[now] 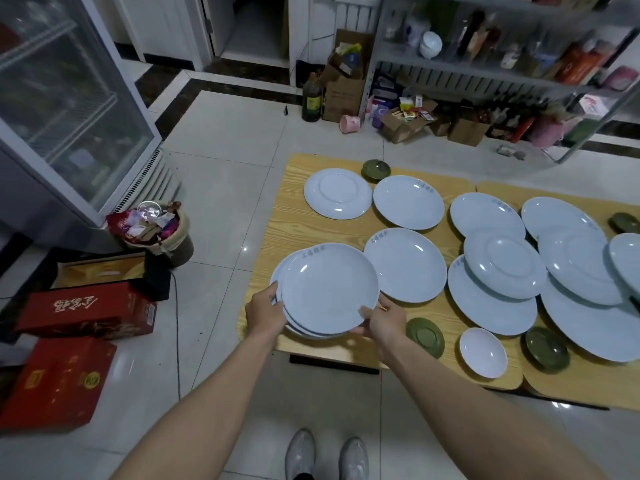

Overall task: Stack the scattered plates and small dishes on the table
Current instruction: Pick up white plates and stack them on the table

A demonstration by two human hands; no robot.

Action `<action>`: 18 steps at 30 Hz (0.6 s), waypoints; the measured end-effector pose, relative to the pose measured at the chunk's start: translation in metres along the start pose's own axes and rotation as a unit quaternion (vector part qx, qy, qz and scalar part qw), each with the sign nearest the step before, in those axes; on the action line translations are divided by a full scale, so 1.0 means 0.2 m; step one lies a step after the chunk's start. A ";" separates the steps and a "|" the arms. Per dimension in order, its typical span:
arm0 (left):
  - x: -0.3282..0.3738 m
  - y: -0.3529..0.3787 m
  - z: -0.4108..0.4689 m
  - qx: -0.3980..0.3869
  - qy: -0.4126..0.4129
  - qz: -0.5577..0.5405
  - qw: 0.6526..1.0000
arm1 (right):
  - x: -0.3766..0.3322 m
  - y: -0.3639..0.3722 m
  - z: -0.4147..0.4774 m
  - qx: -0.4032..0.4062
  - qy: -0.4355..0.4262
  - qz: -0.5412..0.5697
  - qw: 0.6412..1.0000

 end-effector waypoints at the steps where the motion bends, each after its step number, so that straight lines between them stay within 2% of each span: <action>1: 0.00 0.00 0.00 -0.003 0.000 0.001 1.000 | 0.00 0.00 0.00 -0.002 -0.010 -0.022 1.000; 10: 0.02 -0.02 -0.04 0.006 0.003 0.017 1.000 | -0.01 0.00 0.00 0.016 -0.061 -0.181 0.981; 18: 0.06 -0.11 -0.09 0.053 0.022 0.100 0.993 | 0.01 0.01 0.00 -0.027 -0.055 -0.232 0.971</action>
Point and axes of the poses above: each hand's wrist, its own z-axis towards the middle knuckle, its own y-axis out of the palm, x = y × z, the point moved 5 cm from there along z, towards the middle knuckle, and after that the axes turned 11 degrees about -y, right-handed, at the moved point
